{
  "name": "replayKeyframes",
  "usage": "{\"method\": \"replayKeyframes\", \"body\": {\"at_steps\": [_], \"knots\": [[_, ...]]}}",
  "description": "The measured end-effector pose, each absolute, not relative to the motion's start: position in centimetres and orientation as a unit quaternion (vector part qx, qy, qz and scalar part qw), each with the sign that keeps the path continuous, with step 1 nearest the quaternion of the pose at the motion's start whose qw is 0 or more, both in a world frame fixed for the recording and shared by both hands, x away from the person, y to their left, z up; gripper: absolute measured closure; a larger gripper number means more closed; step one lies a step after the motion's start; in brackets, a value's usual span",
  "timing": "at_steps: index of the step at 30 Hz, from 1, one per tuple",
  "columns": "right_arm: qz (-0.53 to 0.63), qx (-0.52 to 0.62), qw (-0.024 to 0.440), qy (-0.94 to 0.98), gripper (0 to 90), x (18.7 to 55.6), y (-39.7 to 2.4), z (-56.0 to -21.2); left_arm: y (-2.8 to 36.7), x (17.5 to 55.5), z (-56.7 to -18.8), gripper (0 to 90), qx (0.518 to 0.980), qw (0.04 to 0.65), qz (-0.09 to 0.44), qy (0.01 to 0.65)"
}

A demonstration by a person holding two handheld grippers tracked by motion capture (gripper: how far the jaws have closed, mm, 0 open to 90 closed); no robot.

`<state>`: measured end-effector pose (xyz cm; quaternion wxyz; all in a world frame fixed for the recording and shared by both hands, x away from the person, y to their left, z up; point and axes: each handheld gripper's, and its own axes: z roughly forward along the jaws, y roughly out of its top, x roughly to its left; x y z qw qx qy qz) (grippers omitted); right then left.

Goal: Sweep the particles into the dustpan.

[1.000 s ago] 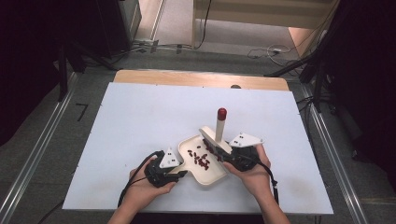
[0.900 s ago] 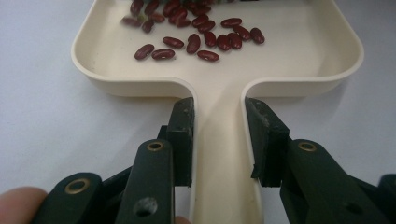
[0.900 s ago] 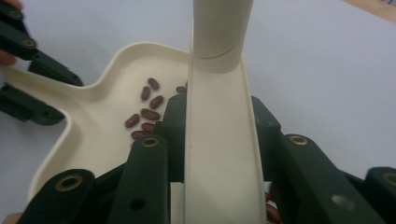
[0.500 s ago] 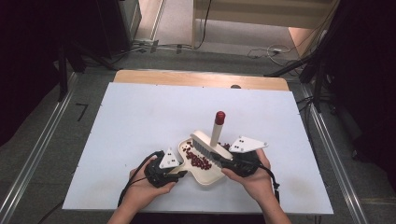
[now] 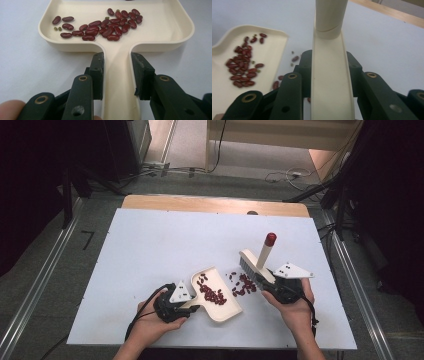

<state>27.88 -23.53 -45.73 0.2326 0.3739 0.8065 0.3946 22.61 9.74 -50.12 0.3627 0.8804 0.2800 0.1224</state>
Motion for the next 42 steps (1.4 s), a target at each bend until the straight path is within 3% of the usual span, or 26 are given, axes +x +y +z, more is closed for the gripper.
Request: {"method": "replayKeyframes", "body": {"at_steps": [12, 31, 35, 42], "knots": [[0.379, 0.354, 0.23, 0.824, 65.0, 27.2, -21.4, -47.0, 9.6, 22.5, -50.1, 65.5, 0.882, 0.364, 0.117, 0.275], [0.414, 0.259, 0.159, 0.858, 65.1, 24.5, -16.8, -46.2, 9.6, 22.6, -50.3, 65.5, 0.882, 0.367, 0.116, 0.273], [0.436, 0.254, 0.142, 0.851, 65.0, 24.3, -17.1, -45.4, 9.6, 22.6, -50.3, 65.5, 0.881, 0.368, 0.116, 0.273], [0.451, 0.293, 0.167, 0.827, 65.1, 25.1, -19.7, -44.4, 9.6, 22.6, -50.3, 65.5, 0.881, 0.368, 0.116, 0.273]]}}
